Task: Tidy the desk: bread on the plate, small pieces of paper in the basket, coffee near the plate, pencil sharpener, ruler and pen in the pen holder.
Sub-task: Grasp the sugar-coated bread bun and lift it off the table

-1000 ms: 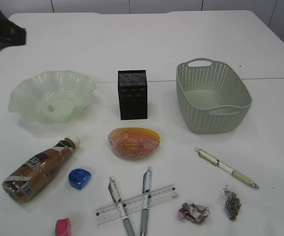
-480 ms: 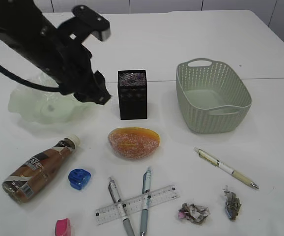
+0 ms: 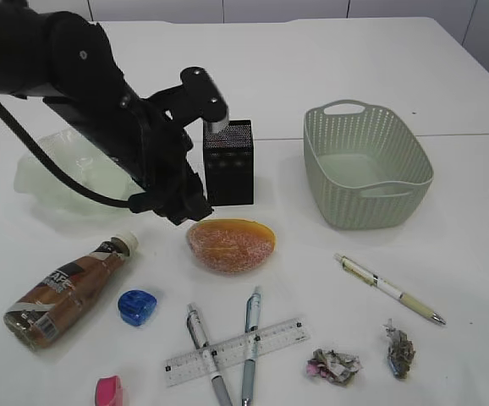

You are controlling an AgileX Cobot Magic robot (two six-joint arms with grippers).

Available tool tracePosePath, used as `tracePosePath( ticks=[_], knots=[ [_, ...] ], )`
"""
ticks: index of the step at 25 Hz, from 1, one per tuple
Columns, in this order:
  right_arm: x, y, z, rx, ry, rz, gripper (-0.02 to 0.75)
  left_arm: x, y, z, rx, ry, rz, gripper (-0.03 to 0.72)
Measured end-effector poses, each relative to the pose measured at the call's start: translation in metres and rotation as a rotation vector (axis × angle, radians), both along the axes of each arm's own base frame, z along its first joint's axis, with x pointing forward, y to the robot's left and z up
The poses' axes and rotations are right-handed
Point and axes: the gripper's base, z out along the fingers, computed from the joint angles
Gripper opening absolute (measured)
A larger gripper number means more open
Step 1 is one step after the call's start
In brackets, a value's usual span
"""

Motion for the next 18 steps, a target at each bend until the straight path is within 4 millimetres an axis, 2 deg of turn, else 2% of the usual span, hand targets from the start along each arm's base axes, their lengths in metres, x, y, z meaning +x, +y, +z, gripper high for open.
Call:
tracePosePath(
  ticks=[4,6,14,18],
  knots=[
    [0.005,0.000,-0.003,-0.001,-0.005,0.001,0.499,-0.002,-0.006,0.000,-0.018,-0.021,-0.074,0.522],
    [0.007,0.000,-0.004,-0.001,-0.010,0.001,0.499,-0.002,-0.010,-0.004,-0.026,-0.022,-0.109,0.543],
    [0.012,0.000,-0.010,-0.003,0.007,0.005,0.499,-0.004,-0.025,-0.031,-0.002,0.008,-0.174,0.556],
    [0.012,0.000,-0.010,-0.004,0.005,0.006,0.499,0.000,-0.026,-0.033,-0.006,-0.039,-0.165,0.557]
  ],
)
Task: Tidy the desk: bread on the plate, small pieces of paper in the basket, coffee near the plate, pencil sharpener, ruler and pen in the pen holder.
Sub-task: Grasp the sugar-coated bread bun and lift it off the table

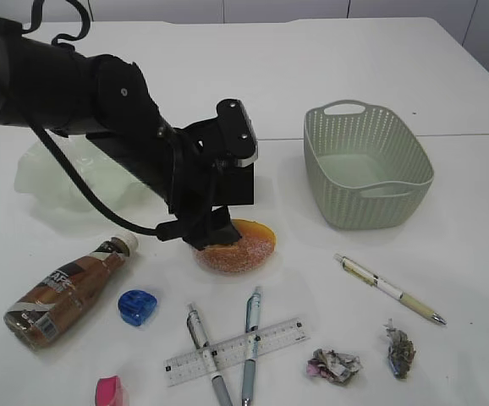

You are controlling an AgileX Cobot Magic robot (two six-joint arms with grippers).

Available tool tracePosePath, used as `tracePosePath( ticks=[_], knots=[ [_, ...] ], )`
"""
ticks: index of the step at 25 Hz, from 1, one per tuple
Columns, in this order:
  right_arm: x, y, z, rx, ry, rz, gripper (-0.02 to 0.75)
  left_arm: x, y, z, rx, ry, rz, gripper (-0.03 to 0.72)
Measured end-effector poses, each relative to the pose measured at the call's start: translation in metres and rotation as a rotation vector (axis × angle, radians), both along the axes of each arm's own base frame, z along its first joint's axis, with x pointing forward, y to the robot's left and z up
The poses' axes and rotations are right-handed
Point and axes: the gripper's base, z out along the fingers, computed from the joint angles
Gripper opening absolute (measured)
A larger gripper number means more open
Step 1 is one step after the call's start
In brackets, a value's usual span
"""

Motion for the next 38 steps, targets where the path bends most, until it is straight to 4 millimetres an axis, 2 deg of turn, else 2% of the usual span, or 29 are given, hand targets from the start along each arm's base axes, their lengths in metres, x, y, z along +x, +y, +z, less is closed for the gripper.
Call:
tracePosePath(
  ticks=[4,21,24,30,38],
  knots=[
    [0.000,0.000,0.000,0.000,0.000,0.000,0.499,0.003,-0.001,-0.003,-0.002,-0.023,0.000,0.557],
    [0.000,0.000,0.000,-0.001,0.002,0.002,0.499,0.008,-0.005,-0.039,0.014,0.030,0.024,0.553],
    [0.000,0.000,0.000,-0.001,0.002,0.002,0.499,0.008,-0.005,-0.038,0.005,0.039,0.032,0.496],
    [0.000,0.000,0.000,-0.001,0.003,0.002,0.499,0.006,-0.006,-0.039,0.007,0.072,0.027,0.300],
    [0.000,0.000,0.000,-0.001,0.005,0.002,0.499,0.004,-0.005,-0.036,0.007,0.085,0.021,0.266]
  ],
)
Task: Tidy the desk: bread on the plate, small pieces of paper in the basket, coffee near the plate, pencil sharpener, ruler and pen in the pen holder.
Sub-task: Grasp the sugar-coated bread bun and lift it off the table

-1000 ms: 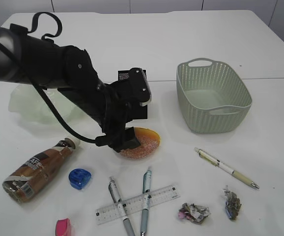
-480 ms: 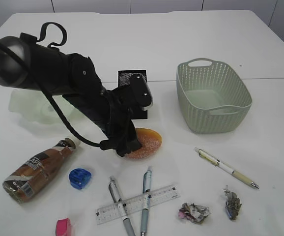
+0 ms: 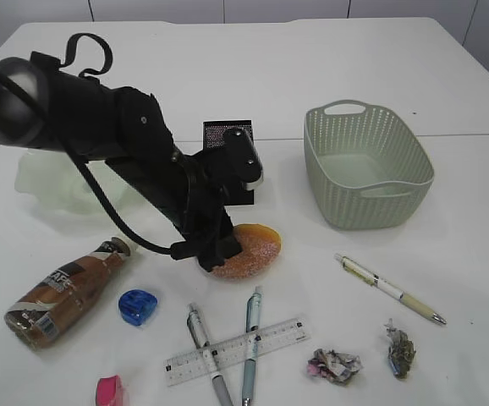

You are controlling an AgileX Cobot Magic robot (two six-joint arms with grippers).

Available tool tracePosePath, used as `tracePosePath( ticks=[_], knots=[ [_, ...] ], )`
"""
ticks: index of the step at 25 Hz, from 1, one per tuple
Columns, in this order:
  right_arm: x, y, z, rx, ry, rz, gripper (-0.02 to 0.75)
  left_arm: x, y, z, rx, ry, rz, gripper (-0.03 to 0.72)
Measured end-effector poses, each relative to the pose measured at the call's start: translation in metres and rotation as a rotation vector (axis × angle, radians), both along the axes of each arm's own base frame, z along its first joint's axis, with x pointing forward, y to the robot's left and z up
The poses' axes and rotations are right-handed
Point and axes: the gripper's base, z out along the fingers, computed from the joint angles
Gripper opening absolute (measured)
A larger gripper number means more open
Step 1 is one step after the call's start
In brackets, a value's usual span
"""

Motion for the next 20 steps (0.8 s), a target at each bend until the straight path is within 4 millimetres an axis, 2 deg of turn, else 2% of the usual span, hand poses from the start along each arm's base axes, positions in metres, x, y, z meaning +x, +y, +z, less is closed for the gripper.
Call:
tracePosePath(
  ticks=[4,7,13,16,20],
  knots=[
    [0.000,0.000,0.000,0.000,0.004,0.000,0.499,-0.001,0.000,0.009,-0.009,-0.009,-0.004,0.247],
    [0.000,0.000,0.000,0.000,0.004,0.000,0.499,-0.002,0.001,0.026,-0.033,-0.040,0.000,0.218],
    [0.000,0.000,0.000,-0.001,0.004,0.002,0.499,0.000,0.007,0.066,-0.118,-0.138,0.069,0.209],
    [0.000,0.000,0.000,-0.001,0.004,0.002,0.499,0.003,0.013,0.077,-0.135,-0.165,0.091,0.208],
    [0.000,0.000,0.000,-0.001,0.002,0.002,0.499,0.003,0.015,0.078,-0.136,-0.164,0.096,0.209]
  ],
)
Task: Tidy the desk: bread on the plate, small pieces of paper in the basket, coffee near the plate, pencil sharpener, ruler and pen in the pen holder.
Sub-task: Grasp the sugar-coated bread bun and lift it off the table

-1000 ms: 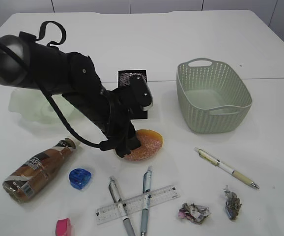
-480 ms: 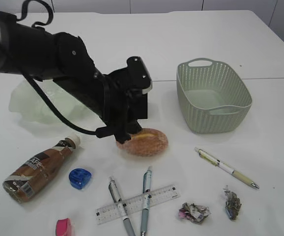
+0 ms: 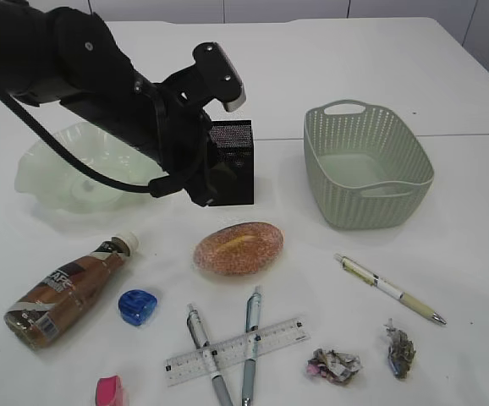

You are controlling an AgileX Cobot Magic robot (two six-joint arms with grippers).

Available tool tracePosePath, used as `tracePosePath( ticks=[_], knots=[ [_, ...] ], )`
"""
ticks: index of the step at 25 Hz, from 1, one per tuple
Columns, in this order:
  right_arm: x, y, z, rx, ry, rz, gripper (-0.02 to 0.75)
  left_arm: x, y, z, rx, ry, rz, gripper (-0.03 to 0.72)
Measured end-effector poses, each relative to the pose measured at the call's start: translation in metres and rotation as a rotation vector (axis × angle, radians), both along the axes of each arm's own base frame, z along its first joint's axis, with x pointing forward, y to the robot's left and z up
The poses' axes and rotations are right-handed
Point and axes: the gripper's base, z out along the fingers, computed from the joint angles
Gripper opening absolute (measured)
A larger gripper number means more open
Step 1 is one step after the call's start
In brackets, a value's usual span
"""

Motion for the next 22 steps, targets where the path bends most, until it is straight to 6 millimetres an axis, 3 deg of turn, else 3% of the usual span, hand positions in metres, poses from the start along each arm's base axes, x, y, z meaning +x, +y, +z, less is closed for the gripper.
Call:
tracePosePath(
  ticks=[2,4,8,10,15,22],
  knots=[
    [0.000,0.000,0.000,-0.001,0.000,0.000,0.499,0.000,0.000,0.000,0.001,0.003,-0.001,0.227],
    [0.000,0.000,0.000,-0.001,0.000,0.000,0.499,-0.001,-0.001,0.000,0.002,0.006,-0.006,0.295],
    [0.000,0.000,0.000,-0.001,0.000,0.000,0.499,-0.006,-0.009,-0.007,0.011,0.019,-0.028,0.559],
    [0.000,0.000,0.000,-0.001,0.000,0.000,0.499,-0.007,-0.014,-0.015,0.022,0.038,-0.041,0.634],
    [0.000,0.000,0.000,-0.001,0.000,0.000,0.499,-0.013,-0.022,-0.040,0.064,0.123,-0.073,0.649],
    [0.000,0.000,0.000,-0.001,0.000,0.000,0.499,-0.016,-0.027,-0.059,0.094,0.174,-0.092,0.641]
  ],
)
